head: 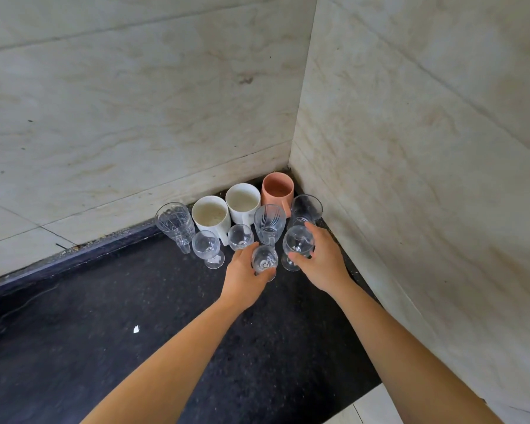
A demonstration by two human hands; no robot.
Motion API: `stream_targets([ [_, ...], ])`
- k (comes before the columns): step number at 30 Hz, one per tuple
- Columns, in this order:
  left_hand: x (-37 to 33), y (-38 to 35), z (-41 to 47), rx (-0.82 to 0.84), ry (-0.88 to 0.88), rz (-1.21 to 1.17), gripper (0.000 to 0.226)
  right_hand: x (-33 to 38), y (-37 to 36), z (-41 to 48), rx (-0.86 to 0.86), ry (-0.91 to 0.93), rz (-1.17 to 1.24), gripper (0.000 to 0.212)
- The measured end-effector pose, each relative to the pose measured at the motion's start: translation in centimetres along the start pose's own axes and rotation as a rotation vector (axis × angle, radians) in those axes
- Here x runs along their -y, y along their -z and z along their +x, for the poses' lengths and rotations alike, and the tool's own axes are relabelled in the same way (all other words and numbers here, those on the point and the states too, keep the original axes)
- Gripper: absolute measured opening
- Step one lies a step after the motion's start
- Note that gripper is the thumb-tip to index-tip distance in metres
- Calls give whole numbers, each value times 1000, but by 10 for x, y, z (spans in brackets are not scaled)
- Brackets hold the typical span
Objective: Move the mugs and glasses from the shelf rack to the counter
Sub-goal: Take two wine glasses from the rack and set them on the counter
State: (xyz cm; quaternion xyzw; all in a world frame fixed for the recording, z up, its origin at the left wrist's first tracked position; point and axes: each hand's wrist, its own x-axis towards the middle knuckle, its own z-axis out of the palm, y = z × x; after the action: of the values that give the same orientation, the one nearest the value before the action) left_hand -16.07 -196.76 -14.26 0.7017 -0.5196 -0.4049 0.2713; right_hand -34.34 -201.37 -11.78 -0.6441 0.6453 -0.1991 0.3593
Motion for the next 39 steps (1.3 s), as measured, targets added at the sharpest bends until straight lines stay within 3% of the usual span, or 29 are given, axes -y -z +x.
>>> stream_targets([
  [9,-4,15,-8,43,-51,137,75,8,8,-8,-15,14,-18,77],
  [12,-23,44,-9,6,-83,165,63,26,24,-6,-67,35,-68,73],
  [15,-61,102,-20,-169,-240,306,51,76,56,-6,-164,187,-92,61],
  [18,-102,170,-44,-495,-469,537,47,137,88,-14,-235,353,-128,59],
  [21,-134,230,-86,-780,-524,680,52,191,105,-28,-350,590,-220,58],
  [26,-125,295,-191,-1075,-333,838,59,263,77,-60,-395,901,-184,59],
  [34,-38,308,-381,-1239,124,945,67,341,-56,-183,-73,1276,-144,63],
  [39,-8,317,-506,-1352,321,963,68,377,-107,-293,54,1464,-120,67],
])
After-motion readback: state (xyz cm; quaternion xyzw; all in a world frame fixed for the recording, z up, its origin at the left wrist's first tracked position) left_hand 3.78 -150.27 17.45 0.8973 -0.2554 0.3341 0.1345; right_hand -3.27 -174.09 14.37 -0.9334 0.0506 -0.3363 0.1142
